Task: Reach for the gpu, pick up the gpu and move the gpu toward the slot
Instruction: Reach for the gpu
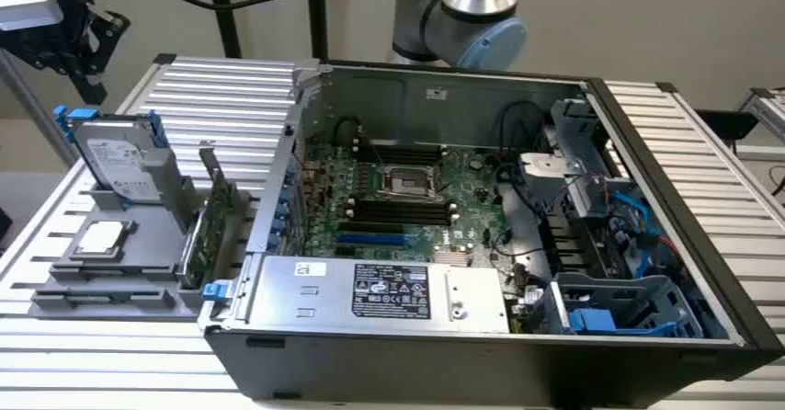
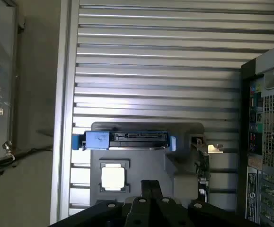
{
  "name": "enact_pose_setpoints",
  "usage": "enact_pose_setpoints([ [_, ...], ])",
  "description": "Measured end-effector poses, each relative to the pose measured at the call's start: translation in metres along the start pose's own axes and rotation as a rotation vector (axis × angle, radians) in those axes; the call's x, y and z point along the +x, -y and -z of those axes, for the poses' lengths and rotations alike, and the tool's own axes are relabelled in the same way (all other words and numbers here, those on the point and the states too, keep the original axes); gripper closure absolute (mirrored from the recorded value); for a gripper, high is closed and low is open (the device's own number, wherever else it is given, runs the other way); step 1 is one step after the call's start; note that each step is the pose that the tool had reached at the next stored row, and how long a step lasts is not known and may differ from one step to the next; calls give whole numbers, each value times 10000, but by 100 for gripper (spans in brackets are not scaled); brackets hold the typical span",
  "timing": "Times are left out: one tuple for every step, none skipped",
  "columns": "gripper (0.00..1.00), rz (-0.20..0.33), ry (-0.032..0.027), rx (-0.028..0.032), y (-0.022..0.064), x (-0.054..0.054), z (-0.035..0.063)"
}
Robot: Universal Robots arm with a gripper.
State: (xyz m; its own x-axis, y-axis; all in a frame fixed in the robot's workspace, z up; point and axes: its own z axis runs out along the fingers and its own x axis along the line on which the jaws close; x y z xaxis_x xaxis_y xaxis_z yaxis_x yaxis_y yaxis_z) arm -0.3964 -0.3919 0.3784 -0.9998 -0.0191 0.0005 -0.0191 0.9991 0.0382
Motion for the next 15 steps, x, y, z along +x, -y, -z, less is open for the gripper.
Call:
enact_pose_setpoints([
  [89,0,0,0,0,0,0],
  [89,0,-1,0,0,0,0],
  [89,0,0,0,0,0,0],
  [89,0,0,0,0,0,0],
  [89,0,0,0,0,0,0],
  [89,0,0,0,0,0,0],
  [89,0,0,0,0,0,0],
  [89,0,-1,0,0,0,0],
  [89,0,-1,0,0,0,0],
  [89,0,0,0,0,0,0],
  [89,0,-1,0,0,0,0],
  [89,0,-1,1,0,0,0],
  [89,0,0,0,0,0,0],
  [89,0,-1,0,0,-2,0],
  [89,1,-3,1,5,-23,0],
])
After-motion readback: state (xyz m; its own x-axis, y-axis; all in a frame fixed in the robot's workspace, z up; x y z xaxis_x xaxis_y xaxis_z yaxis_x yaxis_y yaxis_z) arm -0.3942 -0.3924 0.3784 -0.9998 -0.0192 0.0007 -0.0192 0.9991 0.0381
